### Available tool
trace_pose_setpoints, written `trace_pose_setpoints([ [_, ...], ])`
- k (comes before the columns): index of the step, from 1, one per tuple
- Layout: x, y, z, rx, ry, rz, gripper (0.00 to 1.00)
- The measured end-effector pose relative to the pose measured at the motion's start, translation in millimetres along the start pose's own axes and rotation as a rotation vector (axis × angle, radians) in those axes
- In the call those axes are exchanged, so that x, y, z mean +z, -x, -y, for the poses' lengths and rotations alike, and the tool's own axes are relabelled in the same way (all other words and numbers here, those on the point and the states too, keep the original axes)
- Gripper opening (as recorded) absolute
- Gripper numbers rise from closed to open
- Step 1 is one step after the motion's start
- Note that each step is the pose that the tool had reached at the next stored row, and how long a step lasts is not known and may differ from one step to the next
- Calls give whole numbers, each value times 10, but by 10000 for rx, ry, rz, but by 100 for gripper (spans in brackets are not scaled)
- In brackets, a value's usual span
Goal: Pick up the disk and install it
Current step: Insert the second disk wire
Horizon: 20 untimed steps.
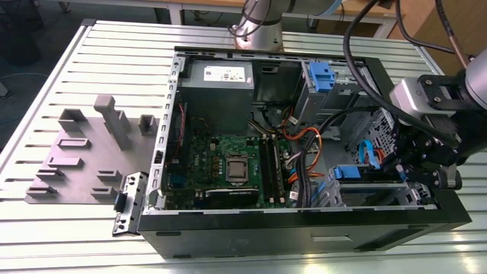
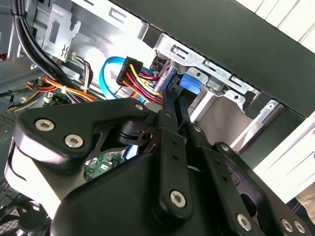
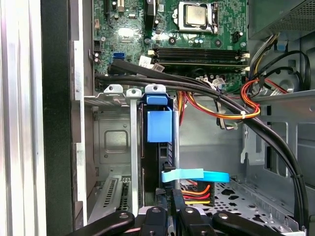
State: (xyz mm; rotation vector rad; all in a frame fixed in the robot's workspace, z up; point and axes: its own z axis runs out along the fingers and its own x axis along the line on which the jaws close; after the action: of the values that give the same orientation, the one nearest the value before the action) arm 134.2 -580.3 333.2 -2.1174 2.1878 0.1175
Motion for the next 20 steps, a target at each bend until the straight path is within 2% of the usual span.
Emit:
trace_pose_setpoints([
  [4,5,1,-7,-1,0,-2,16],
  [11,55,-5,-8,-1,0,-9,16],
  [20,60,-6,-8,0,0,-6,16],
])
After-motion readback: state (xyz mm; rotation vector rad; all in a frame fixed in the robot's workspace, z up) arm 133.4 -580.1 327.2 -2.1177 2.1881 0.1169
